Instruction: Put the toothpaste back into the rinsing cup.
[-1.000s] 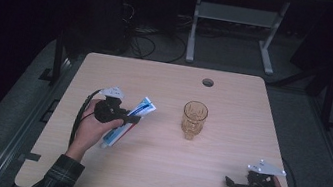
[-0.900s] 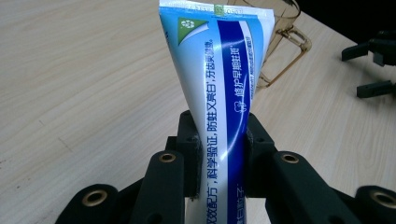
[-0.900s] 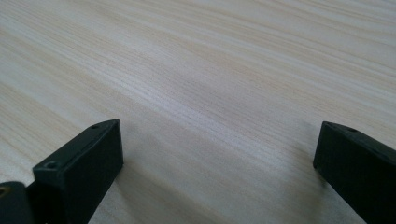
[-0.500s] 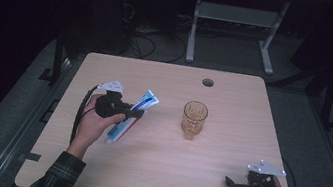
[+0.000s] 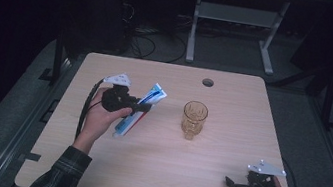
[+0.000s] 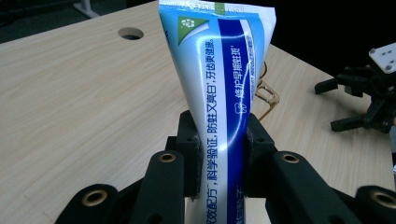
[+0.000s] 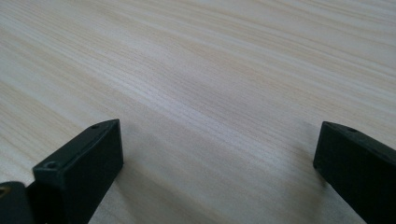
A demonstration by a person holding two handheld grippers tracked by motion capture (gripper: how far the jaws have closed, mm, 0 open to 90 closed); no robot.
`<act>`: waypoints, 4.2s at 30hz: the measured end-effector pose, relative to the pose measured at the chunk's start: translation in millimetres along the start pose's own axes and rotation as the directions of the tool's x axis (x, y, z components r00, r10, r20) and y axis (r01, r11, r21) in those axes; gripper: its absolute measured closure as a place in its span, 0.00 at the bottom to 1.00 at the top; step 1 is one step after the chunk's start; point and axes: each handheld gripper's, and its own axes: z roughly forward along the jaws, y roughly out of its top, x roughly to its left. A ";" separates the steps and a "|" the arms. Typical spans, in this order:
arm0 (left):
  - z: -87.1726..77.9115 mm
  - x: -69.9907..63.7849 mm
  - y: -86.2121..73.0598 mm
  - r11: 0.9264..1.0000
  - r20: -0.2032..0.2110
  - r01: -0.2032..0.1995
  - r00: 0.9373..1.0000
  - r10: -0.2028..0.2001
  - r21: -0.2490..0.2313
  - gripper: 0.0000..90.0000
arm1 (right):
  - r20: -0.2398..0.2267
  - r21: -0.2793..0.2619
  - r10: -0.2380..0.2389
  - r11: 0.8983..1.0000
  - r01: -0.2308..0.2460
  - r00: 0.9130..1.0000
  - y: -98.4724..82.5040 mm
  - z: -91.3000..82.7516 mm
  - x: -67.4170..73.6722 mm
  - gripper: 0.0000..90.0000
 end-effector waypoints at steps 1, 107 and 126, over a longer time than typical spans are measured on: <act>0.5 -0.1 1.6 1.000 0.000 -0.001 1.000 0.001 -0.002 0.81 | 0.000 0.000 0.000 1.000 0.000 1.000 0.0 0.0 0.0 0.01; 151.0 -33.7 134.6 0.980 0.158 -0.146 0.973 0.166 -0.134 0.81 | -0.013 -0.001 -0.010 1.000 0.010 1.000 -0.4 -0.5 1.1 0.01; 173.3 -34.0 126.3 0.981 0.171 -0.160 0.969 0.176 -0.107 0.80 | -0.015 -0.002 -0.012 1.000 0.012 1.000 -0.4 -0.6 1.2 0.01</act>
